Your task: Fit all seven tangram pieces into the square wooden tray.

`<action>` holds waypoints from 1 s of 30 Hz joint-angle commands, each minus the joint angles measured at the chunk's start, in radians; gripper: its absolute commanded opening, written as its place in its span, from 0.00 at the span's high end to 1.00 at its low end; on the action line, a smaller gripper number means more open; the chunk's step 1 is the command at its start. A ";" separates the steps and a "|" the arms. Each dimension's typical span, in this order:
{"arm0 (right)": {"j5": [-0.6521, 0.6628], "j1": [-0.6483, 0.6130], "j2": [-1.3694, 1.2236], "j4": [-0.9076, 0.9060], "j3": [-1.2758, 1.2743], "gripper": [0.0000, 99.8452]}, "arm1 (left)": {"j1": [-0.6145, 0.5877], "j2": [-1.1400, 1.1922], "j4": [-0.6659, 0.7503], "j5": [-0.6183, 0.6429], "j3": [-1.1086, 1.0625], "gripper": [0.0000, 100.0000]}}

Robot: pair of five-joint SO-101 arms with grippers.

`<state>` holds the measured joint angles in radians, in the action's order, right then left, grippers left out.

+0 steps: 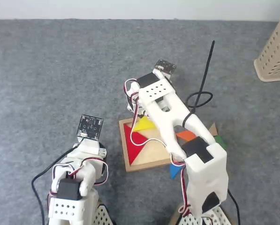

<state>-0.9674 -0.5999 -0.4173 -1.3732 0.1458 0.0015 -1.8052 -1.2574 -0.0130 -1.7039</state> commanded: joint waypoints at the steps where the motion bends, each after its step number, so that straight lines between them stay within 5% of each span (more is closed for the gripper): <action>1: -0.009 -0.012 0.019 0.004 0.032 0.59 | -0.006 -0.021 -0.006 0.008 0.019 0.99; 9: 0.051 0.002 0.025 -0.002 0.034 0.68 | -0.006 -0.021 -0.006 0.008 0.019 0.99; 15: 0.608 0.105 0.130 -0.007 0.038 1.00 | -0.006 -0.021 -0.006 0.008 0.019 0.99; 21: 0.802 0.120 0.325 0.047 -0.003 0.99 | -0.006 -0.021 -0.006 0.008 0.019 0.99; 30: 1.066 0.073 0.344 0.533 -0.422 0.99 | -0.006 -0.021 -0.006 0.008 0.019 0.99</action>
<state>0.0407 -0.5263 -0.1212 -0.9666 -0.2209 0.0015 -1.8052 -1.2574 -0.0130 -1.7039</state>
